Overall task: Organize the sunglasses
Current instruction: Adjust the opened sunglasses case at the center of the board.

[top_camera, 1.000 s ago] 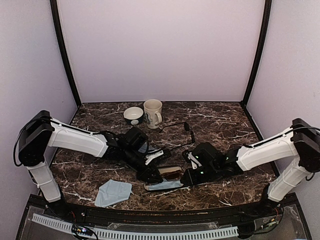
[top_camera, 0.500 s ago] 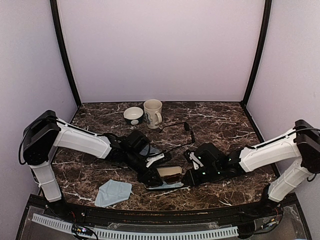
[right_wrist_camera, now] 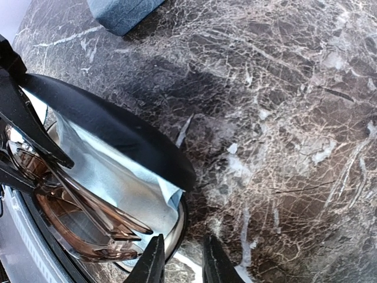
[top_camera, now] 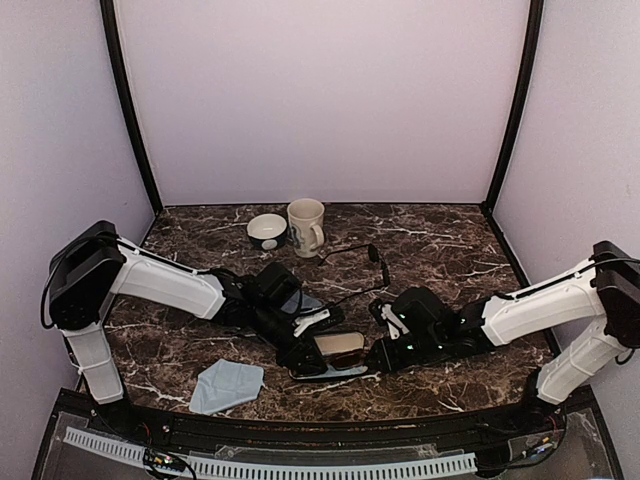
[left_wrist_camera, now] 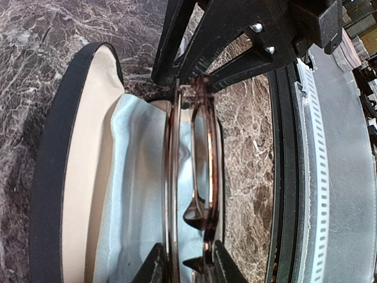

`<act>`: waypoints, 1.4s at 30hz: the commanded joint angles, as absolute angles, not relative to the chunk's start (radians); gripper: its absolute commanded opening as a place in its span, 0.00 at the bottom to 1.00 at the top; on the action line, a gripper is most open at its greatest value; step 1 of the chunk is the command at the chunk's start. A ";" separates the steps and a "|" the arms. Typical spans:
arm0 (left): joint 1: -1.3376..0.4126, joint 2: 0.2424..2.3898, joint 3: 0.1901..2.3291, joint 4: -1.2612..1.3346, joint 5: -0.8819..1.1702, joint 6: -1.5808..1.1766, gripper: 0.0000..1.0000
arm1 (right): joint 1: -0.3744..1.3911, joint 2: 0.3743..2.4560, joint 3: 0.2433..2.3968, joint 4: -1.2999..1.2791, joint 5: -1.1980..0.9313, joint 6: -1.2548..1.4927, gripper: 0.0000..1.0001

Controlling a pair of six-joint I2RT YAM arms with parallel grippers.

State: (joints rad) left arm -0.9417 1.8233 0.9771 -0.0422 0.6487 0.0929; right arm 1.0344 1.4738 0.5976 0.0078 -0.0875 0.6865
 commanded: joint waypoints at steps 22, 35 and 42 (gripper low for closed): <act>-0.969 1.835 0.936 -0.038 0.651 0.086 0.22 | 1.038 1.360 0.561 -0.008 -0.070 0.653 0.30; -0.985 1.836 0.921 -0.015 0.635 0.074 0.23 | 1.039 1.311 0.522 0.101 -0.203 0.547 0.47; -0.988 1.837 0.918 -0.011 0.637 0.088 0.24 | 1.040 1.366 0.527 0.172 -0.248 0.513 0.55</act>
